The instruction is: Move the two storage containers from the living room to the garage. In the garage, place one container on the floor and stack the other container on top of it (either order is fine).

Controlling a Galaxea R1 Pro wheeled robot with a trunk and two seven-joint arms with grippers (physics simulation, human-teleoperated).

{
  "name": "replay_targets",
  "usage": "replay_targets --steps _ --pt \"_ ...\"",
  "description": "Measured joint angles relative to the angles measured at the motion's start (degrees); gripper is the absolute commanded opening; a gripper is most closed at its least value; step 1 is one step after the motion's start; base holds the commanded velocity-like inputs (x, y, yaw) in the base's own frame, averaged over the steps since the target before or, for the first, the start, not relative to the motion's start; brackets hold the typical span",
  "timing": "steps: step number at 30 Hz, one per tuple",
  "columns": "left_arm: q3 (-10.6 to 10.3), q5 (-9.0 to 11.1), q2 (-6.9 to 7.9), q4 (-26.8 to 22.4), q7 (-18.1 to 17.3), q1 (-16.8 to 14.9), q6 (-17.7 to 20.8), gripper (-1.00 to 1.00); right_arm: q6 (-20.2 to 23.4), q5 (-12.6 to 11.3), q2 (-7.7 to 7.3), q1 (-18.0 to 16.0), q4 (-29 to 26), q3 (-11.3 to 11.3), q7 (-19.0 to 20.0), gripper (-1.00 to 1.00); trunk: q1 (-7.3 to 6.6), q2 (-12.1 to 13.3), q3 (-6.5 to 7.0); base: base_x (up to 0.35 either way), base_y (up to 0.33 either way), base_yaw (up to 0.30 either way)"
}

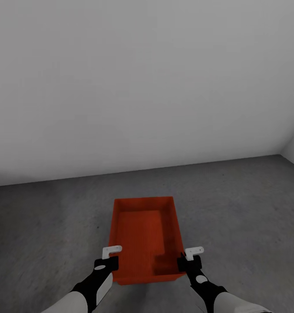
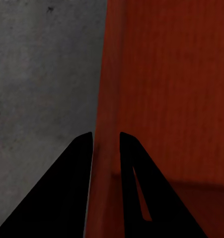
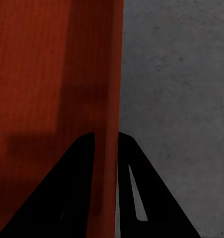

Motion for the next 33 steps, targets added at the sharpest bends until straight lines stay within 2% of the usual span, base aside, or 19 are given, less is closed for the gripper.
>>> replay_targets --steps 33 --pt "-0.21 0.17 0.03 -0.09 -0.01 0.0 0.07 -1.0 0.0 0.15 -0.01 0.0 -0.01 -0.19 0.04 -1.0 0.0 0.0 0.0 0.012 0.0 0.0"
